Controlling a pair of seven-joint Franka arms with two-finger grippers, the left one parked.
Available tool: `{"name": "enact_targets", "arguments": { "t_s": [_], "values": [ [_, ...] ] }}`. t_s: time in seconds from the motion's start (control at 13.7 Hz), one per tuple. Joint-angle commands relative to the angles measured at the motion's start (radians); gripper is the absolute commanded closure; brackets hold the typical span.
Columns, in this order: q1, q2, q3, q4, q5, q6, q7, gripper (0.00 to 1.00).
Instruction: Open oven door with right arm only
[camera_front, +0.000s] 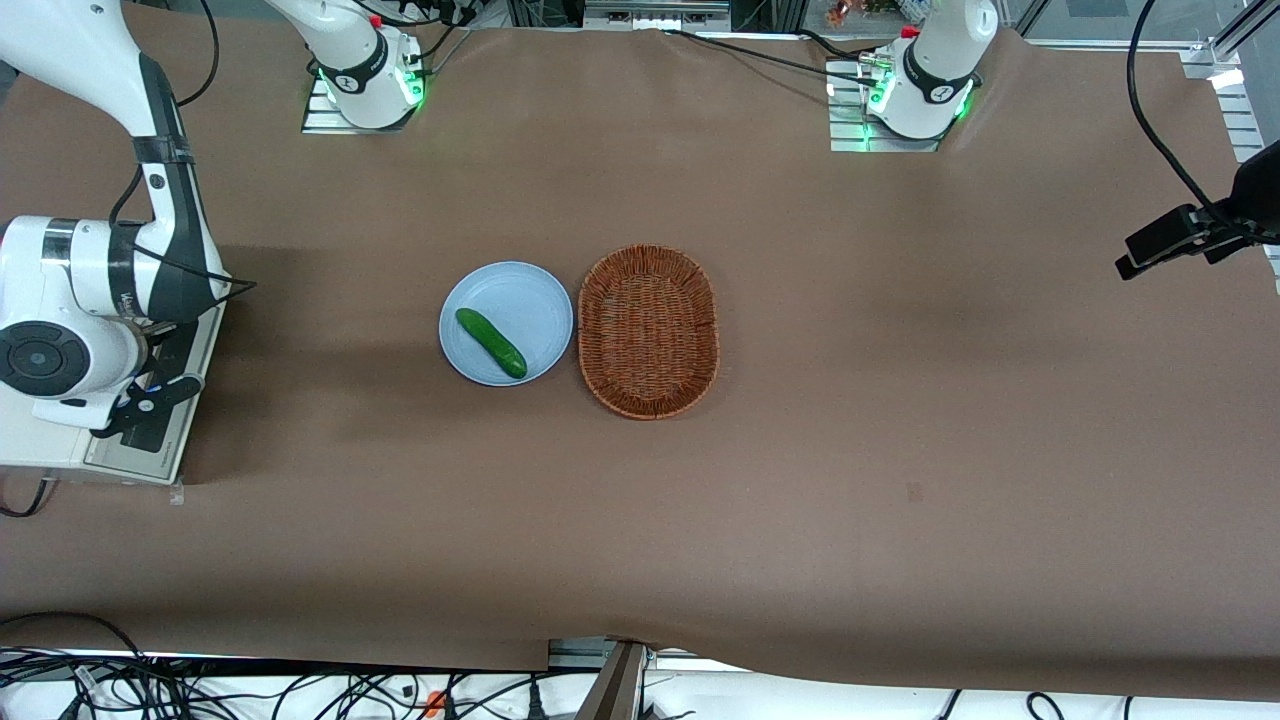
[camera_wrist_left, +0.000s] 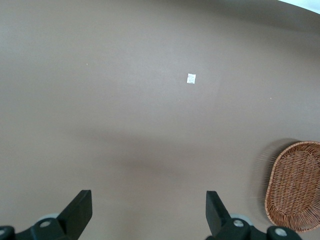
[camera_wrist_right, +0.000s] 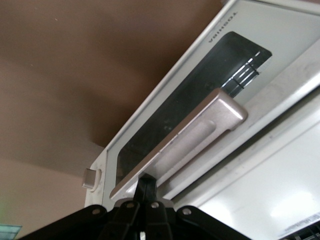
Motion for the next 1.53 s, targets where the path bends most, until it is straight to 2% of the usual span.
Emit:
{"name": "enact_targets", "arguments": {
  "t_s": [0.0,0.51,1.46],
  "values": [
    [-0.007,0.063,0.006,0.004,0.043,0.097,0.027,1.0],
    [-0.002,0.102,0.01,0.005,0.106,0.123,0.074,1.0],
    [-0.017,0.205,0.009,0.008,0.313,0.202,0.074,1.0]
  ]
}}
